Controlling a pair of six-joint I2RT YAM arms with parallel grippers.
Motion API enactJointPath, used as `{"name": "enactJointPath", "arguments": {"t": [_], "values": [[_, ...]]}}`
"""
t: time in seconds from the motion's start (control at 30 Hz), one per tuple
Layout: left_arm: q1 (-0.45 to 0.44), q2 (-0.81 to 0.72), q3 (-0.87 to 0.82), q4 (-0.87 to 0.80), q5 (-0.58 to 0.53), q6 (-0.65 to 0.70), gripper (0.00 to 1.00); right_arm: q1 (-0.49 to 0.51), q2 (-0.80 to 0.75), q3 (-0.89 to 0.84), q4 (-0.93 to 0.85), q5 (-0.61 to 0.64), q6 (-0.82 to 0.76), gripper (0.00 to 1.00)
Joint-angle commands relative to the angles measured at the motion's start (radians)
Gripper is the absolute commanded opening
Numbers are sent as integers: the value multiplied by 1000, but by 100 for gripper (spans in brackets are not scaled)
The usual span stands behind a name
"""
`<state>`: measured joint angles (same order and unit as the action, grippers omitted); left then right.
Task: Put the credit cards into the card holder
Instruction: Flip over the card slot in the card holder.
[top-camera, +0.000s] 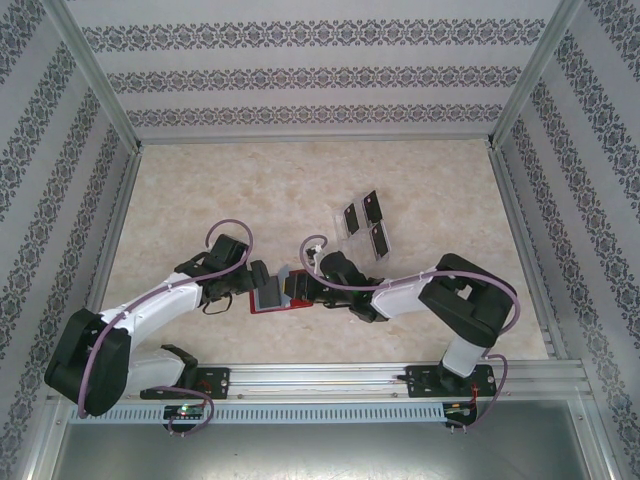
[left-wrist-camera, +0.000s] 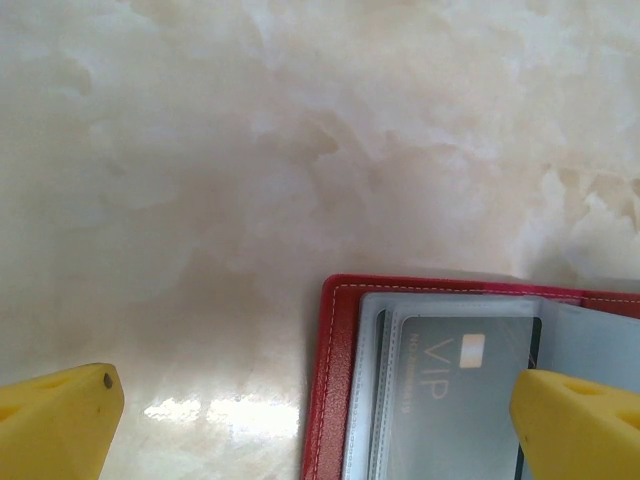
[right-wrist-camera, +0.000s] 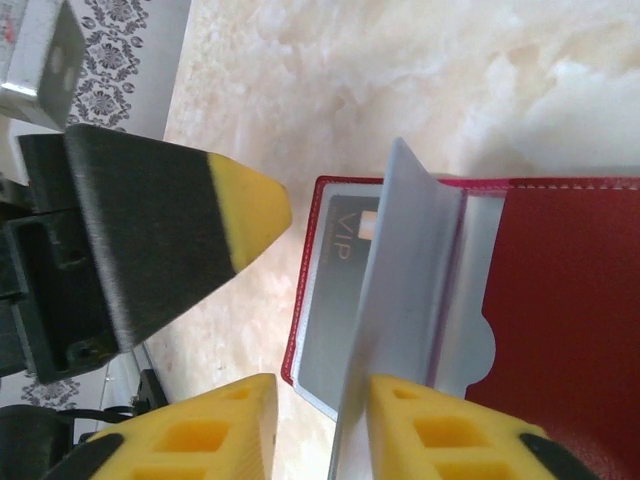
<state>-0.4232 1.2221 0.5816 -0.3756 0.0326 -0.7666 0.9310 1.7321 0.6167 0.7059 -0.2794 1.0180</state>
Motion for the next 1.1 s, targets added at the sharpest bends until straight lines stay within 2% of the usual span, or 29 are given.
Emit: {"name": "enactJointPath", "arguments": {"t": [0.0, 0.1, 0.17, 0.2, 0.4, 0.73, 0.87, 1.07], "values": [[13, -11, -10, -32, -12, 5, 100, -11, 38, -3, 75, -19, 26, 27], [13, -13, -11, -26, -10, 5, 100, -10, 62, -6, 114, -29, 44, 26], [13, -10, -10, -25, -9, 5, 100, -10, 75, -7, 143, -40, 55, 39], [13, -8, -9, -25, -8, 5, 100, -11, 77, -11, 159, -40, 62, 41], [15, -10, -11, -25, -7, 6, 100, -12, 34, -33, 173, -19, 60, 42], [15, -16, -17, -19, -3, 4, 100, -32, -45, -62, 96, 18, 30, 34], [14, -18, -19, -17, -2, 4, 100, -32, -31, -58, 102, 13, 36, 25], [15, -20, -21, -16, -3, 4, 100, -32, -1, -45, 115, -9, 43, 17]]}}
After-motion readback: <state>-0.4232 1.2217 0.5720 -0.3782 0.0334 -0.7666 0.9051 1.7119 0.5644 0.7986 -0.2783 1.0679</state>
